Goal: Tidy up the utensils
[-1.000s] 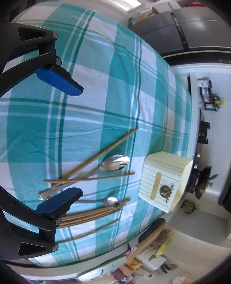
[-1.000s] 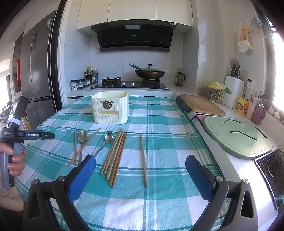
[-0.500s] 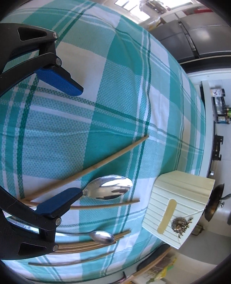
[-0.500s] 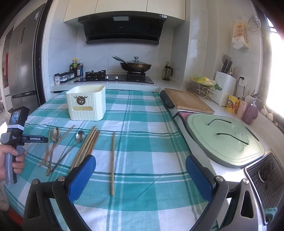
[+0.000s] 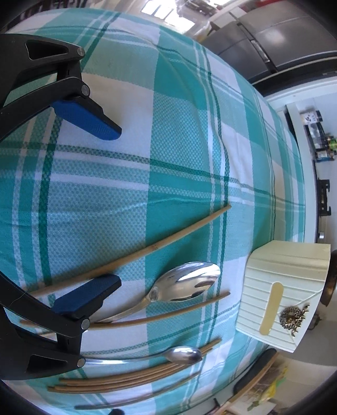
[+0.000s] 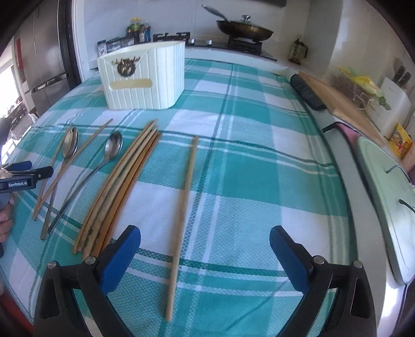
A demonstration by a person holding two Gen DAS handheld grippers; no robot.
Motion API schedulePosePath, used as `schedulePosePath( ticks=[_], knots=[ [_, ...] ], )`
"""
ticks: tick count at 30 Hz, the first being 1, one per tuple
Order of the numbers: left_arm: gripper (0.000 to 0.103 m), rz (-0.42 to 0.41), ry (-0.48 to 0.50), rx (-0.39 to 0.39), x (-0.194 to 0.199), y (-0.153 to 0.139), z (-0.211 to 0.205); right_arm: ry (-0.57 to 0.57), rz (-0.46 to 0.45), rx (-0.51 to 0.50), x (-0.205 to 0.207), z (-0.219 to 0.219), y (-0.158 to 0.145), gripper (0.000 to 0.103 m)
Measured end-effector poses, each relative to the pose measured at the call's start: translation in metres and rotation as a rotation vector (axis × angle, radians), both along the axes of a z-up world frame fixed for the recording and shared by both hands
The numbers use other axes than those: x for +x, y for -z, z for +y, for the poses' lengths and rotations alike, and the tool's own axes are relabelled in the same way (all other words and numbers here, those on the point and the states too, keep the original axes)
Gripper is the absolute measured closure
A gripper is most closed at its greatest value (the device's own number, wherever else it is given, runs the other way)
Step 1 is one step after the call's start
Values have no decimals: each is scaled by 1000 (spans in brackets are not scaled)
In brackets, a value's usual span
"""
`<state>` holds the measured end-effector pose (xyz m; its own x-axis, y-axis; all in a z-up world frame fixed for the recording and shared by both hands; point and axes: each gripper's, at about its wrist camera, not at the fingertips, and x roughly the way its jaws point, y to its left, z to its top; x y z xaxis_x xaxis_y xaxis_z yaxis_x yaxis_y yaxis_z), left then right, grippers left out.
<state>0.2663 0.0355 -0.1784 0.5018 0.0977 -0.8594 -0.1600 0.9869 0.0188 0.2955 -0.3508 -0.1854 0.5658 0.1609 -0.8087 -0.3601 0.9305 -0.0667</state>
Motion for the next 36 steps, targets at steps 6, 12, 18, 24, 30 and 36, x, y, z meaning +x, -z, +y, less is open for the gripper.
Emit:
schedulePosePath(
  ticks=[6, 12, 18, 24, 30, 36],
  knots=[
    [0, 45, 70, 13, -4, 0, 19, -22, 105, 5, 16, 6, 23, 35],
    [0, 150, 134, -1, 13, 1, 37, -16, 187, -39, 29, -5, 20, 35],
    [6, 205, 211, 57, 45, -2, 27, -70, 263, -39, 56, 7, 20, 36],
    [48, 236, 281, 22, 87, -7, 14, -97, 268, -44, 100, 33, 16, 65],
    [98, 218, 259, -49, 116, -11, 22, -53, 283, 11, 143, 42, 15, 96],
    [98, 82, 213, -127, 98, -44, 49, -51, 233, 106, 138, 35, -9, 96]
  ],
)
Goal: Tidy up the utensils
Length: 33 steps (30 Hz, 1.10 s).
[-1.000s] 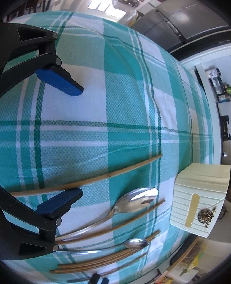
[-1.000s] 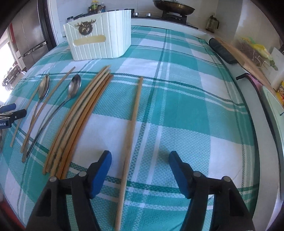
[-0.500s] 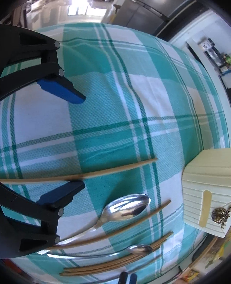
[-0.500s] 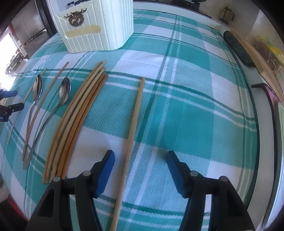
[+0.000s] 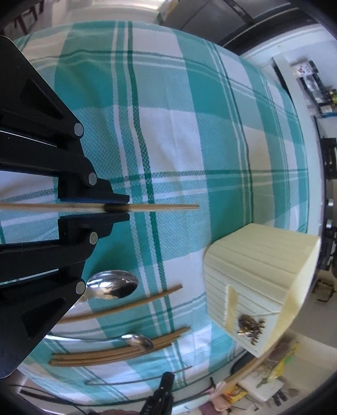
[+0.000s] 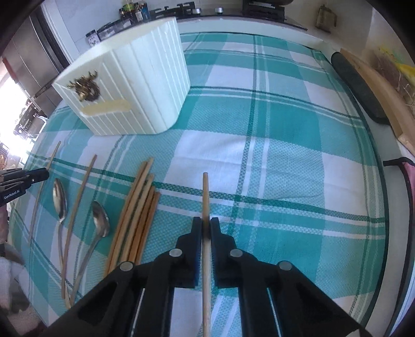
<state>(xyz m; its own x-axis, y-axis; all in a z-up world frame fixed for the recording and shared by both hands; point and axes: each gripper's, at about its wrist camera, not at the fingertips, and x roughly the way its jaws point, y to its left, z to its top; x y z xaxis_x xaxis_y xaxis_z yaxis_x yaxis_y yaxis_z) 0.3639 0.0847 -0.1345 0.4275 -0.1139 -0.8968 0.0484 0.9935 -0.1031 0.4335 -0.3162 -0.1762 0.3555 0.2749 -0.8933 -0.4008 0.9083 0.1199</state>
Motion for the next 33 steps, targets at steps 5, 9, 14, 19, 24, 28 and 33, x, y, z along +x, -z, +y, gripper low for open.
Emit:
schedulePosePath(
  ticks=[5, 9, 14, 19, 24, 28, 33],
  knots=[
    [99, -126, -20, -85, -36, -48, 20, -12, -93, 65, -29, -10, -46, 96],
    [99, -202, -13, -118, -56, -77, 28, -32, -169, 99, -56, -14, -85, 96],
    [99, -303, -11, -136, -81, -115, 32, -47, -259, 132, -76, -14, -125, 96],
    [99, -422, -11, -151, -81, -167, 35, -39, -353, 184, -78, -8, -166, 96],
    [99, -577, -17, -173, -45, -239, 24, -35, -490, 222, -51, 14, -227, 96],
    [99, -641, -12, -184, -7, -271, 1, -31, -591, 261, -23, 38, -268, 96],
    [99, -553, 19, -148, 46, -253, -40, -27, -578, 250, 20, 74, -265, 96]
  ],
)
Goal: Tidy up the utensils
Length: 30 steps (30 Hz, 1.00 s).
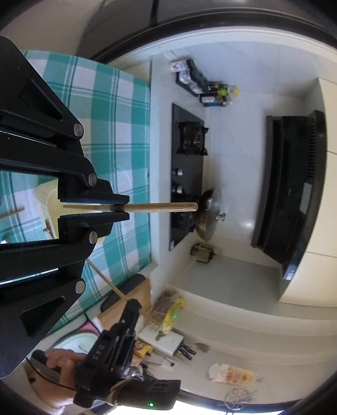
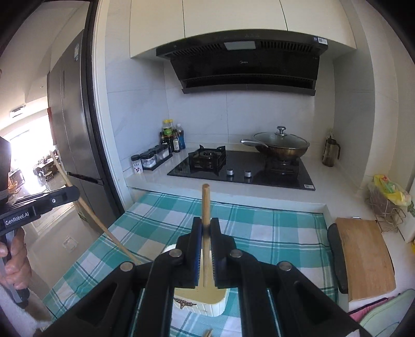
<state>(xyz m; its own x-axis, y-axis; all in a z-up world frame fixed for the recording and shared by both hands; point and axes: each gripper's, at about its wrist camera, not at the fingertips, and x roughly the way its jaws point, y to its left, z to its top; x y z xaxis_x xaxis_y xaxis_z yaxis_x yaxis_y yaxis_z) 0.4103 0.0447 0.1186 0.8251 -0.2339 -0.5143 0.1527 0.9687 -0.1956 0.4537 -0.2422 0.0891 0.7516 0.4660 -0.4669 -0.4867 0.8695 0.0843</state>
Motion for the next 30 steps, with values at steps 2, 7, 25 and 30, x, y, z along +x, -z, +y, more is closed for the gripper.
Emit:
schedulePosePath(
  ticks=[2, 7, 25, 30],
  knots=[
    [99, 66, 1, 21, 21, 22, -12, -10, 65, -21, 16, 12, 18, 96],
    [99, 236, 0, 51, 59, 86, -28, -3, 230, -105, 53, 33, 76, 96],
    [12, 246, -12, 68, -94, 138, 18, 9, 55, -76, -45, -33, 87, 49],
    [12, 317, -104, 35, -159, 205, 25, 66, 57, -176, -120, -73, 150, 49]
  ],
)
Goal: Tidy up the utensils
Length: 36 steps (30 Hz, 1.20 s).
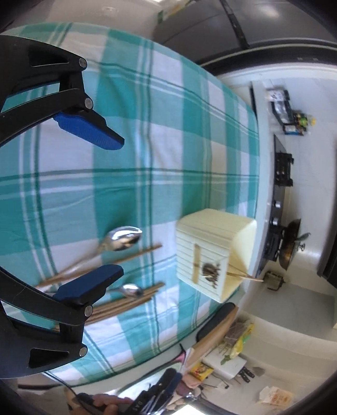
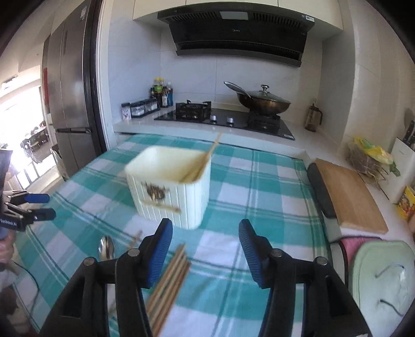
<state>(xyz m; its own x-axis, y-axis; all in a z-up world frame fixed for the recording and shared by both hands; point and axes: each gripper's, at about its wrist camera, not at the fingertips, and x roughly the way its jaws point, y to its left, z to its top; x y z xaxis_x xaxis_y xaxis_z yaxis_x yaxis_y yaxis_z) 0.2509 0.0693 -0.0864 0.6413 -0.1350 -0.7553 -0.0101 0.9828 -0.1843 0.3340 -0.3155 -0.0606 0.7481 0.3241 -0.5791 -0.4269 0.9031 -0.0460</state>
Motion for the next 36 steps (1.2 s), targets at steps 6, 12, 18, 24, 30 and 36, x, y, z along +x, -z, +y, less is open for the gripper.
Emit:
schedulePosePath(
  ticks=[6, 12, 18, 24, 30, 36],
  knots=[
    [12, -1, -79, 45, -29, 48, -14, 146, 43, -52, -63, -34, 82, 49],
    [12, 29, -66, 87, -33, 78, -22, 230, 119, -10, -84, -49, 122, 49],
    [12, 50, -101, 83, -31, 89, -18, 236, 155, -18, -80, -49, 136, 49],
    [9, 62, -93, 119, -30, 92, -23, 234, 190, -8, -74, -47, 142, 49],
    [8, 71, -88, 150, -29, 93, -27, 245, 185, 2, -75, -50, 141, 49],
    [7, 71, -90, 147, -31, 93, -26, 243, 189, -18, -74, -46, 143, 49]
  ],
)
